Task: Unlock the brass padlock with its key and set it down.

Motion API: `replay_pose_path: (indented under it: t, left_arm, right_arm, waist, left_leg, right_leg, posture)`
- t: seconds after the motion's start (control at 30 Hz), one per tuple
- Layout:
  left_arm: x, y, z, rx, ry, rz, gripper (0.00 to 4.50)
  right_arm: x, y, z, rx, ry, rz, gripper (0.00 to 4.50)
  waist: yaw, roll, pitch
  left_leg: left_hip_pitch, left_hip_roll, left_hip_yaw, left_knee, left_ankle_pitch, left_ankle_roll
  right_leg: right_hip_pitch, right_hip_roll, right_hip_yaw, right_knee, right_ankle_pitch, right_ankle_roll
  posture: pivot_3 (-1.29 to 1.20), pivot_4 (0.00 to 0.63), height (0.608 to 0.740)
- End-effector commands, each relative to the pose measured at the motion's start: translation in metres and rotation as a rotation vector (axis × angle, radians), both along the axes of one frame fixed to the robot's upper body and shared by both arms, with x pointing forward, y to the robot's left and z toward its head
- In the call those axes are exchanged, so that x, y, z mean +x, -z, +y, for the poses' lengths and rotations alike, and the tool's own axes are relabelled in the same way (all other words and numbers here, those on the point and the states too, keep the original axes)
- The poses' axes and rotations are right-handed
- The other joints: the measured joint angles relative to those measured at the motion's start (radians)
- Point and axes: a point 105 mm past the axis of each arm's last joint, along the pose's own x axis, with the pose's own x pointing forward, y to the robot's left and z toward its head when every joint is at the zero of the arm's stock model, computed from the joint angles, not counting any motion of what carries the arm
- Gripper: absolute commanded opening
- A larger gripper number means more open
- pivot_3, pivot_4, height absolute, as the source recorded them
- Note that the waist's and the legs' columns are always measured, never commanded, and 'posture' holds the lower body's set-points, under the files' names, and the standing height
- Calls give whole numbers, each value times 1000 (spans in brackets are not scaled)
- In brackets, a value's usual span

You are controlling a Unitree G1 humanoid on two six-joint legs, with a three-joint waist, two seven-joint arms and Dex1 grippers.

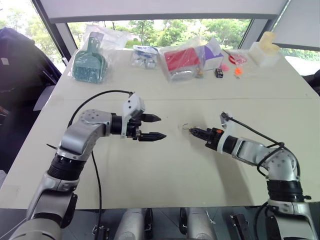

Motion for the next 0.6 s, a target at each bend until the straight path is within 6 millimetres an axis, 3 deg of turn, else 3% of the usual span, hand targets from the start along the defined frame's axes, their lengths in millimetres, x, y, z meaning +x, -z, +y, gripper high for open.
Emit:
replay_pose_path:
  t: [0.03,0.17,0.33,0.4,0.6]
  left_arm:
    - [-4,-9,-1,-25,3,-33,3662]
    - [-4,-7,-1,-28,-6,-31,3720]
    - [-4,-5,0,-33,-9,-17,3720]
    - [-2,-3,2,-29,-21,-20,3720]
    - [2,0,7,-51,-62,8,3720]
  right_arm:
    - [6,-8,-7,-10,-8,-36,142]
    - [6,-1,-18,-29,-2,-22,1920]
    - [3,-6,-30,-68,8,-79,4478]
    - [-2,-8,-39,-112,11,-118,4478]
    - [-44,-28,-85,-393,-39,-283,4478]
  waist:
    - [0,0,0]
    - [1,0,0]
    - [3,0,0]
    - [6,0,0]
    - [15,0,0]
  left_leg:
    - [0,0,0,0,0,0]
    - [0,0,0,0,0,0]
    - [1,0,0,0,0,0]
    - [1,0,-1,0,0,0]
    - [0,-1,0,0,0,0]
  right_leg:
    - [0,0,0,0,1,1]
    - [0,0,0,0,1,2]
    - [1,0,0,0,1,2]
    - [2,0,0,-1,1,1]
    - [1,-1,0,-2,0,0]
  posture:
    - [0,150,735]
    - [0,150,735]
    - [0,150,735]
    - [0,150,735]
    - [0,150,735]
